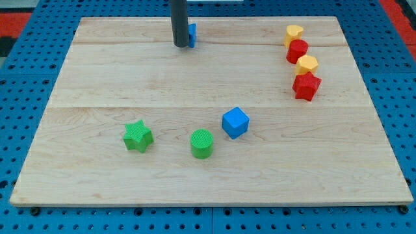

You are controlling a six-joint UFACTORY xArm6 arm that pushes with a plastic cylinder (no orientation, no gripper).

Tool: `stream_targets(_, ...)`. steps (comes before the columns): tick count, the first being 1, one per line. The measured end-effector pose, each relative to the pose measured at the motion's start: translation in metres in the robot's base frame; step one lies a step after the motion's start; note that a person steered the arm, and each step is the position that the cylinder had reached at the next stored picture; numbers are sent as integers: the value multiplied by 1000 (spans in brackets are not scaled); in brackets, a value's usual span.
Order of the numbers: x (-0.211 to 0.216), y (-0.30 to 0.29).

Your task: Move the blue cube down to the blue triangle

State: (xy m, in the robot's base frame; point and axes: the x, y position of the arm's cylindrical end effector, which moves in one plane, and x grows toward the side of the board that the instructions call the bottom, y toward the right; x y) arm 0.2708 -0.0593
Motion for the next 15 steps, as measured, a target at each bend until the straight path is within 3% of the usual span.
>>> stream_targets(2, 1, 29)
stream_targets(5, 164, 121)
stream_targets(6, 210, 124)
stream_targets(8, 237, 85)
stream_targets(9, 278, 107)
stream_targets(10, 287, 90)
stream_targets(12, 228, 76)
stream_targets(14, 253, 55)
stream_targets(15, 246, 18)
